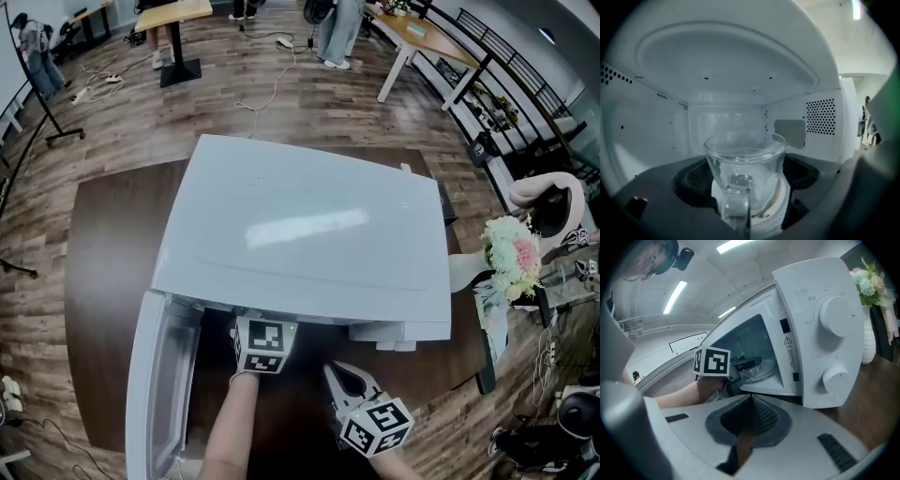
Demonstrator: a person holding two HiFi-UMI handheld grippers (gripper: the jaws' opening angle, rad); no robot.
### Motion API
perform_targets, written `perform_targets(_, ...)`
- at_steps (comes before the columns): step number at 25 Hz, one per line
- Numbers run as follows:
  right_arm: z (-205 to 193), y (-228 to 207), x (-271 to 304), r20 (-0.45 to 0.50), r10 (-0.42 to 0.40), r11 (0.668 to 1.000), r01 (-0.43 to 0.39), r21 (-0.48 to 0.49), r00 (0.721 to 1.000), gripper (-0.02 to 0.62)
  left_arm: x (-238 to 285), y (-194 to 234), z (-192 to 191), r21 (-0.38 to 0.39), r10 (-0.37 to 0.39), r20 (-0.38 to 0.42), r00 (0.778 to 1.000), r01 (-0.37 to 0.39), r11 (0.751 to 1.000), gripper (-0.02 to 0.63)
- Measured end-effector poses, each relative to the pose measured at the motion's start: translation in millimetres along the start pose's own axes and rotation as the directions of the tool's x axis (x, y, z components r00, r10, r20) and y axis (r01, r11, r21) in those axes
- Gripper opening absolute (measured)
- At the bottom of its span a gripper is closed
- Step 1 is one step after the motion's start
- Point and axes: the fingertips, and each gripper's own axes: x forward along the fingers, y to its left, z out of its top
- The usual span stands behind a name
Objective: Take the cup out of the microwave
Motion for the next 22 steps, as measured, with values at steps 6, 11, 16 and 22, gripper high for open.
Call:
perform_targets(6, 2.2, -1.6, -1.6, 0.005, -0.008, 1.0, 0.008, 0.0, 1.0, -0.005, -2.4, 6.5, 0.7, -0.002, 0.032, 0.0, 0.999, -0.032, 0.999, 0.383)
perform_targets(11, -0.2, -2.2, -3.4, 0.003, -0.013, 1.0, 0.013, 0.001, 1.0, -0.005, -1.6, 4.9, 0.5, 0.002, 0.023, 0.001, 1.0, -0.023, 1.0, 0.38)
perform_targets(16, 0.6, 1.2, -4.8, 0.008, -0.015, 1.0, 0.015, -0.002, 1.0, -0.005, -3.6, 2.5, 1.2, 0.012, 0.015, 0.009, 1.0, -0.015, 1.0, 0.38)
perform_targets(22, 1.4, 2.6, -5.1, 0.024, -0.019, 1.0, 0.019, -0.005, 1.0, -0.005, -7.2, 1.8, 3.0, -0.038, -0.003, 0.021, 1.0, 0.004, 0.999, 0.38)
